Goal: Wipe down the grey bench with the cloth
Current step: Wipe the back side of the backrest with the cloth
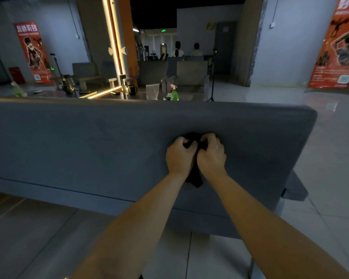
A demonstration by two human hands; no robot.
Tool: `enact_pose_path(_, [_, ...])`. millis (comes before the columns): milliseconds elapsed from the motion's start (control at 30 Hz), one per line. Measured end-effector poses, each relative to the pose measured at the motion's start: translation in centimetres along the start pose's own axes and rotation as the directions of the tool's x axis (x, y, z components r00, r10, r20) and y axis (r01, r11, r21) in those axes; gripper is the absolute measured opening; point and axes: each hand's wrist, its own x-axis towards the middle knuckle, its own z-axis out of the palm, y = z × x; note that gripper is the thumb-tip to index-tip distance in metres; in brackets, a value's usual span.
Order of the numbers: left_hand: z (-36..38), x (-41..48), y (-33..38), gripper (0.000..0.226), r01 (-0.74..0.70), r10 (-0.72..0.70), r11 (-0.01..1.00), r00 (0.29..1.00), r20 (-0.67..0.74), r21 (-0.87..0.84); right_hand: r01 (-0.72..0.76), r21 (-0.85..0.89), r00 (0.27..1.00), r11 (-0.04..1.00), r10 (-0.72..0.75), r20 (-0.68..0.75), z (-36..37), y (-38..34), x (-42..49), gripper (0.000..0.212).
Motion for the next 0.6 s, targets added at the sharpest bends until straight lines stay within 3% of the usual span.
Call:
enact_pose_path(267, [-4.6,1.8,-2.3,0.024,0.190,-0.202,0.978,0.968,-0.149,-0.090,-0.053,-0.004,0.997,0.999,0.053,0.057,-0.3,-1.0,-0.2,0.036])
enact_pose_path(433, [-4.2,1.1,-2.6,0.029,0.226,-0.251,0.964,0.948,-0.195,-0.140,-0.068,0.011,0.992,0.998,0.066,0.110,-1.0,-1.3,0.1,0.036])
enact_pose_path(600, [-1.3,-0.9,0.2,0.029,0.111,-0.123,0.989,0.985,-0.117,-0.102,-0.080,0.064,0.985,0.995,0.069,0.159,-1.4,-1.0,-0.2,0.039])
